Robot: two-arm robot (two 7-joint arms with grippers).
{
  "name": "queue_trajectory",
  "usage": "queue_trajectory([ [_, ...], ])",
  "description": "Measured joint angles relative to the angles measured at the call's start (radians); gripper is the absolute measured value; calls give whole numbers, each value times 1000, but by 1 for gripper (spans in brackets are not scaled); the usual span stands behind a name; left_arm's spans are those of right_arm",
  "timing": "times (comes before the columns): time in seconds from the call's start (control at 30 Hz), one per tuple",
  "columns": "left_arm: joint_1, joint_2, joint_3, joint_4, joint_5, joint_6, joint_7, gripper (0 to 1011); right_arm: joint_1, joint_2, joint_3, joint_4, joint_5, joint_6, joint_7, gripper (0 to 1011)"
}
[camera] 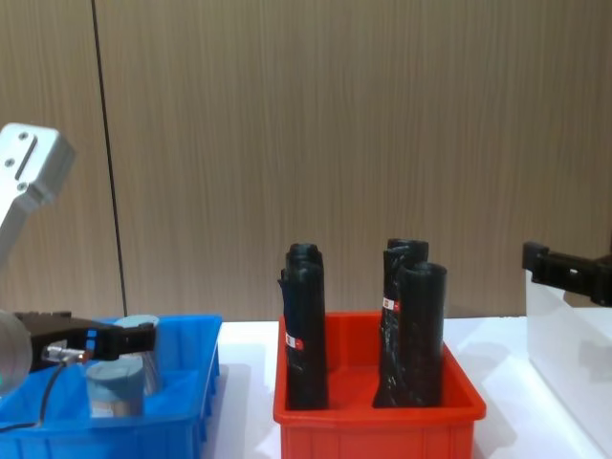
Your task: Pick the cotton swabs from the blue box and place them into the white box.
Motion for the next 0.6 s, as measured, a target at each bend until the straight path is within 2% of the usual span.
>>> queue_trajectory([
  [0.6, -75, -28, -18, 139, -2, 32, -95, 1000, 0, 0, 0, 0, 0, 0, 0, 1002],
])
